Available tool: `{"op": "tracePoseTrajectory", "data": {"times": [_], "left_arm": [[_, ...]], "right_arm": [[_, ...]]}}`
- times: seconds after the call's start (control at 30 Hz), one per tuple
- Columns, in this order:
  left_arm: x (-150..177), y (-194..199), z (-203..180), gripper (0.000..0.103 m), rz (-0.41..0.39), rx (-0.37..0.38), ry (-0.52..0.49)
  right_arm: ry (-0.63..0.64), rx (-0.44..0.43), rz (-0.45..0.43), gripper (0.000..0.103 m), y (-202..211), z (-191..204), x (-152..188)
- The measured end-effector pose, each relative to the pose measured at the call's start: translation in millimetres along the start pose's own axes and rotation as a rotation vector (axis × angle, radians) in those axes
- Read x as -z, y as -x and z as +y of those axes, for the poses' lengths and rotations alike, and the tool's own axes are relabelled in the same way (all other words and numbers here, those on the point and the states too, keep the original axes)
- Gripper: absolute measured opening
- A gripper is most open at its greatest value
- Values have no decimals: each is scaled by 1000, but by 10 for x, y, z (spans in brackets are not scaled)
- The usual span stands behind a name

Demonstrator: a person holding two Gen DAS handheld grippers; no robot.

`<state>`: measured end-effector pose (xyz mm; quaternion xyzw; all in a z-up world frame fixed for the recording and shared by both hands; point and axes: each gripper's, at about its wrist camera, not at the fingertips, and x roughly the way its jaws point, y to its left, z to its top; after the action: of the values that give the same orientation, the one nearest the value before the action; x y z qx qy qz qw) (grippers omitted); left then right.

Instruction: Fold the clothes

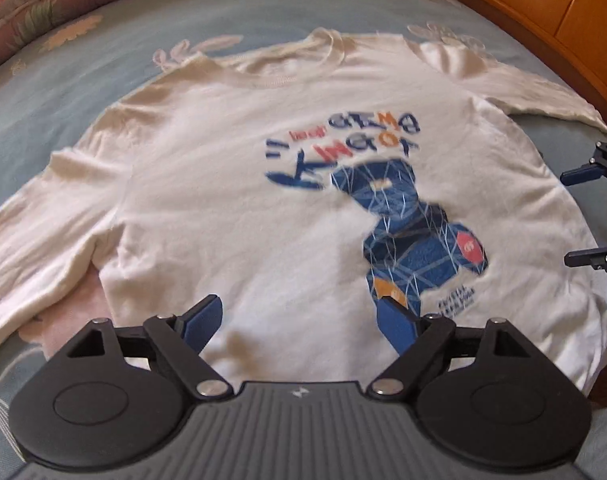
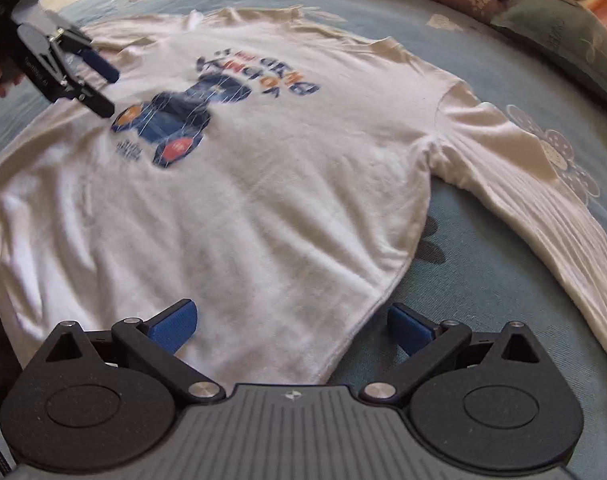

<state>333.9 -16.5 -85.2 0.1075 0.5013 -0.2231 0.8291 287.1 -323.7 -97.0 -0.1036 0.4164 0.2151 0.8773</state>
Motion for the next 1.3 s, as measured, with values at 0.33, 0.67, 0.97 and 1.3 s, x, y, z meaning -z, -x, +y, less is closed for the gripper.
{"op": "tracePoseTrajectory", "data": {"times": [0.33, 0.67, 0.97, 1.3], "left_arm": [[-564, -294, 180, 84, -151, -19, 110], [-289, -292, 368, 85, -27, -88, 108], [-702, -360, 330, 85, -124, -110, 178], [-645, -583, 450, 85, -104, -125, 369]], "right_arm": [[-204, 130, -122, 103, -214, -351, -572], [-344, 199, 3, 103, -114, -861, -126], [-437, 155, -114, 103, -452, -984, -797], [-459, 271, -74, 103, -1070, -1328, -1049]]}}
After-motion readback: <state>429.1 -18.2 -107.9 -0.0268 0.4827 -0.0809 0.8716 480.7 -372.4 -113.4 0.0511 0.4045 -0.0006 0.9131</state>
